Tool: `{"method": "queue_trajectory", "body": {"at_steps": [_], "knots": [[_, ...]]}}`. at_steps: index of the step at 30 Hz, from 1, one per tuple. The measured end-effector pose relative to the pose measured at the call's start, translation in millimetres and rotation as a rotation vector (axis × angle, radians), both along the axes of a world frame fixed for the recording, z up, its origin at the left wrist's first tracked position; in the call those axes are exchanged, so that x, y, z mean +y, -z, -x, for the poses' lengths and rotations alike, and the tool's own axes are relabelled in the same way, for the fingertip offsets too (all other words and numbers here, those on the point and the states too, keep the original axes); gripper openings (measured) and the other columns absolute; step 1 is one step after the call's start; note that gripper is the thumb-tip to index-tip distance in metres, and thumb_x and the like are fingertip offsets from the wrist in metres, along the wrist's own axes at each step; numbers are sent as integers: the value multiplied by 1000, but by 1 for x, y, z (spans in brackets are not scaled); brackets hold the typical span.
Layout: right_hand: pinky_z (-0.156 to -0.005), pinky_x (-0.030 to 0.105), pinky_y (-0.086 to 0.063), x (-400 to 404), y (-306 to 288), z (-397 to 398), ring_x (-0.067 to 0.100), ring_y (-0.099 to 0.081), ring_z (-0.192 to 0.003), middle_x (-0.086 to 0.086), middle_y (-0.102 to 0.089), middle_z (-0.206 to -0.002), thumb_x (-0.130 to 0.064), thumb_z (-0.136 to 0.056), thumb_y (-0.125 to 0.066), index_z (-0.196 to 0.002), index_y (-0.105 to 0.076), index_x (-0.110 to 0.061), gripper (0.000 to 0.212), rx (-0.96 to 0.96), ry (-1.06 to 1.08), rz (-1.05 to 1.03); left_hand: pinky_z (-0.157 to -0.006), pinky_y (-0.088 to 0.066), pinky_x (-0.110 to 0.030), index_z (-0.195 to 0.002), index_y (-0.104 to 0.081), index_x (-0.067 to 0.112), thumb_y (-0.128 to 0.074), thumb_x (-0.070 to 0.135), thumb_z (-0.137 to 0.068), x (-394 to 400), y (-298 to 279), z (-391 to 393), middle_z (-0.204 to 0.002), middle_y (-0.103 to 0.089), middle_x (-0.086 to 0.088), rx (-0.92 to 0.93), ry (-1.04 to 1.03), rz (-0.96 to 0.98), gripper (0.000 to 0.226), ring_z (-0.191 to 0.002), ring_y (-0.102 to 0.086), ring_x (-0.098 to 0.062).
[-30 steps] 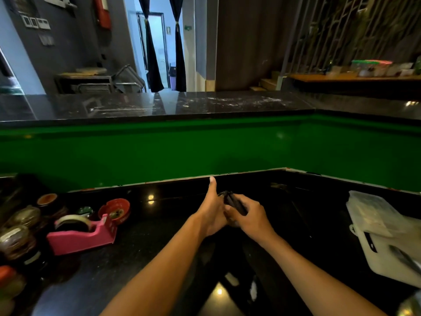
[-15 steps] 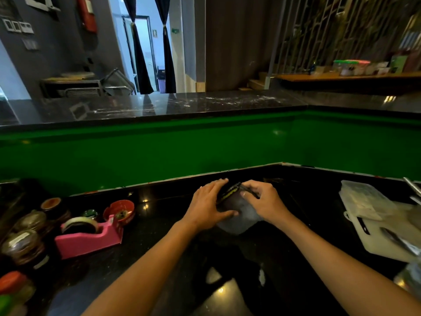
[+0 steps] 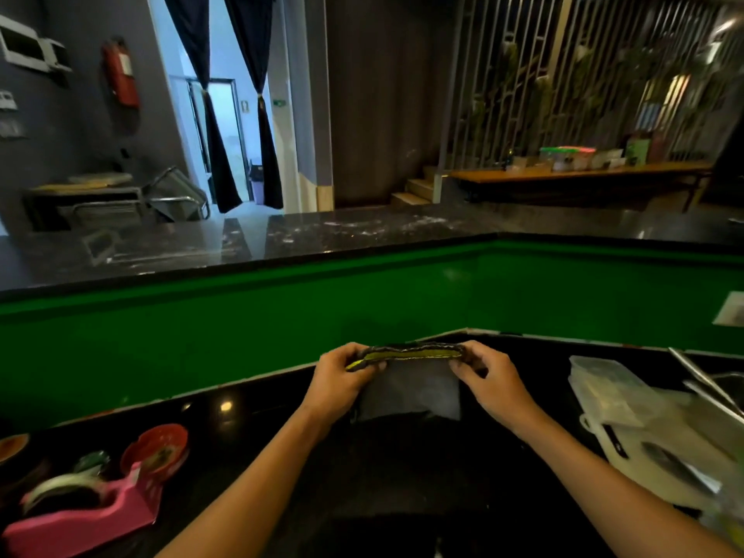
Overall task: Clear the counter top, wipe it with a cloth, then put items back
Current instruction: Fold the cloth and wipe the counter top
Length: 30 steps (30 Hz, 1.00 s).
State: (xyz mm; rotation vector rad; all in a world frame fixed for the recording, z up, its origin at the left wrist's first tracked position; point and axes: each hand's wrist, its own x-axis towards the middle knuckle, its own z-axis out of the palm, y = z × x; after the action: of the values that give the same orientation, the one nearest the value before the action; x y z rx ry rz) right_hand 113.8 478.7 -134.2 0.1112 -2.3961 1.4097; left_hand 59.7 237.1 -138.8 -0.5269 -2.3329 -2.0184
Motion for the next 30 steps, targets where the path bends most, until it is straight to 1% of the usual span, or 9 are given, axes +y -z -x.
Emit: {"method": "queue_trajectory", "body": {"at_steps": [2, 5, 8, 11, 17, 21, 25, 27, 30], "knots": [[-72, 21, -50, 6, -14, 11, 3, -65, -84, -6, -70, -88, -27, -85, -72, -95, -66, -26, 12, 36, -20, 41, -68, -51, -23, -87, -70, 7, -75, 8, -82, 18, -22, 9, -80, -72, -3, 10, -60, -64, 7, -73, -64, -6], [-66, 27, -46, 19, -34, 35, 13, -64, -76, -3, -67, -76, -26, -85, -72, -83, -66, -24, 7, 93, -5, 24, -61, -50, -21, -82, -70, 9, -76, 8, -82, 45, -58, 23, -73, -70, 2, 38, -111, -105, 6, -65, -61, -4], [-68, 36, -50, 46, -63, 66, 17, -65, -75, -2, -67, -74, -22, -85, -73, -77, -67, -26, 10, 143, 31, 53, -62, -52, -18, -82, -69, 10, -78, 7, -79, 66, -92, 45, -73, -70, 3, 85, -95, -44, 10, -66, -63, -1], [-68, 34, -47, 85, -101, 98, 14, -64, -73, -2, -69, -75, -19, -81, -76, -78, -69, -23, 9, 147, 45, -15, -74, -59, -32, -90, -71, 10, -80, 12, -77, 82, -124, 69, -83, -75, -7, 45, -82, -10, 16, -81, -72, -18], [-54, 25, -40, 160, -171, 151, 8, -54, -54, -5, -59, -58, -29, -81, -76, -74, -69, -20, 13, -23, 41, -324, -83, -59, -39, -94, -70, 12, -80, 19, -78, 147, -154, 114, -90, -75, -6, 63, -101, 71, 20, -87, -72, -19], [-56, 26, -43, 194, -211, 187, 13, -62, -66, 0, -67, -72, -28, -81, -76, -78, -69, -19, 12, -54, 94, -457, -86, -57, -36, -94, -69, 19, -79, 26, -79, 192, -168, 155, -94, -73, 1, 118, -116, 181, 20, -91, -69, -14], [-56, 29, -54, 210, -228, 236, 14, -67, -54, 5, -70, -71, -22, -84, -74, -90, -69, -12, 13, -132, 167, -496, -86, -52, -30, -104, -67, 17, -77, 26, -82, 228, -180, 201, -103, -69, 1, 180, -169, 346, 25, -97, -63, -13], [-49, 29, -53, 212, -221, 259, 18, -68, -52, 10, -70, -69, -16, -84, -73, -96, -65, -9, 16, -207, 216, -452, -90, -51, -31, -108, -66, 16, -76, 23, -83, 240, -181, 221, -107, -67, -1, 172, -187, 383, 28, -101, -61, -14], [-44, 29, -53, 208, -204, 285, 24, -66, -48, 18, -69, -73, -4, -84, -70, -99, -60, -6, 18, -304, 307, -378, -87, -50, -28, -109, -63, 17, -74, 20, -83, 250, -178, 241, -110, -63, -1, 145, -188, 454, 28, -100, -59, -13]]}}
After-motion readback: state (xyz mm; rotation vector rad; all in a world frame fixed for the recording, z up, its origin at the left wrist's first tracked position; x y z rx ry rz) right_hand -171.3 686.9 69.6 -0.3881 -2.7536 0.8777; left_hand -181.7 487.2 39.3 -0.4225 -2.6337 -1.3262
